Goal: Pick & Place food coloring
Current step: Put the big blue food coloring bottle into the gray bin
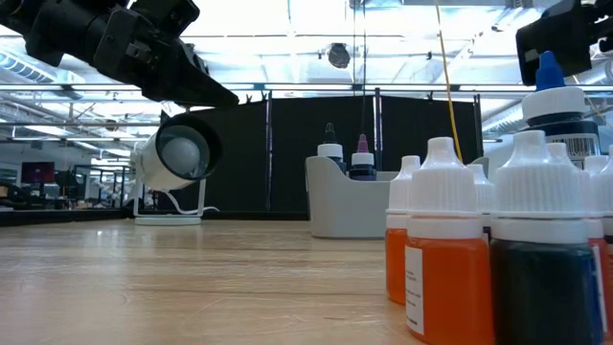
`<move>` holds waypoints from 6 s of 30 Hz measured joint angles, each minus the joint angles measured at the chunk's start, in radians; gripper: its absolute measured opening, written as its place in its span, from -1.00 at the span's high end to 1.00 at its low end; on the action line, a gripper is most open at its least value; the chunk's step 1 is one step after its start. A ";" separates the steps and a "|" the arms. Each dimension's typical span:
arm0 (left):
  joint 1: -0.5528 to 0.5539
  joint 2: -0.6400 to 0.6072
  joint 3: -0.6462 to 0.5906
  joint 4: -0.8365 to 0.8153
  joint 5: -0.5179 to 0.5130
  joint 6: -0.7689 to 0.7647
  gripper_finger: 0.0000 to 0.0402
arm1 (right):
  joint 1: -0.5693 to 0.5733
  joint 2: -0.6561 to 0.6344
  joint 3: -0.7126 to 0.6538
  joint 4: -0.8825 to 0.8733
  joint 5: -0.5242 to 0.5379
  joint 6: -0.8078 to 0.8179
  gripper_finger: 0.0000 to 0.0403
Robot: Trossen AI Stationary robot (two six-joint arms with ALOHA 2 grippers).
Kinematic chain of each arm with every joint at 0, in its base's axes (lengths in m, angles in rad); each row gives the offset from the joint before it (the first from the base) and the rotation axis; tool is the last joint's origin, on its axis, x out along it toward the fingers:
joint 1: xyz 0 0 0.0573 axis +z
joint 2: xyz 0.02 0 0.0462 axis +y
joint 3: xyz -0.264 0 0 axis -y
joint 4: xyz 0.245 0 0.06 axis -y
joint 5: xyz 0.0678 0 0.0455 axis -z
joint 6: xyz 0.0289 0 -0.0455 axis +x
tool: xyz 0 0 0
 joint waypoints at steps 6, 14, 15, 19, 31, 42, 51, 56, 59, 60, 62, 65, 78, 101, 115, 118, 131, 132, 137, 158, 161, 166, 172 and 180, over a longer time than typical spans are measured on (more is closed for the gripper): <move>0.000 0.000 0.000 0.000 0.000 -0.025 0.69 | -0.001 0.091 0.038 -0.014 0.000 0.027 -0.18; 0.000 0.000 0.000 0.000 0.000 -0.052 0.69 | -0.030 0.192 0.082 -0.010 0.001 0.028 -0.19; 0.000 0.000 0.000 0.000 0.000 -0.051 0.69 | -0.035 0.200 0.082 -0.011 0.000 0.029 -0.19; 0.000 0.000 0.000 0.000 0.000 -0.048 0.69 | -0.055 0.214 0.082 -0.013 -0.035 0.047 -0.19; 0.000 0.000 0.000 0.000 -0.001 -0.042 0.69 | -0.085 0.256 0.081 0.003 -0.105 0.073 -0.19; 0.000 0.000 0.000 0.000 -0.002 -0.038 0.69 | -0.087 0.257 0.081 -0.021 -0.106 0.055 -0.07; 0.000 0.000 0.000 0.000 -0.003 -0.026 0.69 | -0.090 0.256 0.081 -0.040 -0.131 0.072 0.19; 0.000 0.000 0.000 0.000 -0.003 -0.026 0.69 | -0.090 0.256 0.081 -0.036 -0.132 0.066 0.29; 0.000 0.000 0.000 0.000 -0.003 -0.026 0.69 | -0.090 0.256 0.081 -0.031 -0.133 0.064 0.35; 0.000 0.000 0.000 0.000 -0.003 -0.026 0.69 | -0.092 0.256 0.081 -0.029 -0.133 0.062 0.37; 0.000 0.000 0.000 0.000 -0.003 -0.026 0.69 | -0.095 0.256 0.081 -0.024 -0.133 0.053 0.41; 0.000 0.000 0.000 0.000 -0.003 -0.026 0.69 | -0.095 0.257 0.081 0.003 -0.133 0.034 0.46; 0.000 0.000 0.000 0.000 -0.002 -0.025 0.69 | -0.152 0.024 0.081 0.006 -0.128 -0.077 0.48; 0.000 0.000 0.000 0.000 -0.004 -0.017 0.69 | -0.482 0.037 0.082 -0.049 -0.026 -0.084 0.48; 0.000 0.000 0.000 0.000 -0.005 -0.011 0.69 | -0.525 0.182 0.082 0.038 -0.026 -0.061 0.46; 0.000 0.000 0.000 0.000 -0.005 -0.011 0.69 | -0.533 0.201 0.082 0.048 -0.026 -0.050 0.45; 0.000 0.000 0.000 0.000 -0.006 -0.001 0.69 | -0.533 0.259 0.082 0.079 -0.028 -0.016 0.44; 0.000 0.000 0.000 0.000 -0.006 0.001 0.69 | -0.533 0.259 0.082 0.081 -0.027 -0.016 0.45; 0.000 0.000 0.000 0.000 -0.006 0.005 0.69 | -0.533 0.259 0.082 0.080 -0.027 -0.016 0.46; 0.000 0.000 0.000 0.000 -0.016 0.006 0.69 | -0.564 0.408 0.083 0.217 -0.023 -0.003 0.43; 0.000 0.000 0.000 -0.001 -0.016 0.006 0.69 | -0.564 0.410 0.083 0.219 -0.023 -0.005 0.40; 0.000 0.000 0.000 -0.001 -0.016 0.006 0.69 | -0.563 0.405 0.083 0.214 -0.025 -0.005 0.30; 0.000 0.000 0.000 -0.001 -0.016 0.006 0.69 | -0.563 0.377 0.082 0.213 -0.079 0.002 0.19; 0.000 0.000 0.000 -0.001 -0.016 0.006 0.69 | -0.564 0.369 0.082 0.213 -0.072 -0.006 0.07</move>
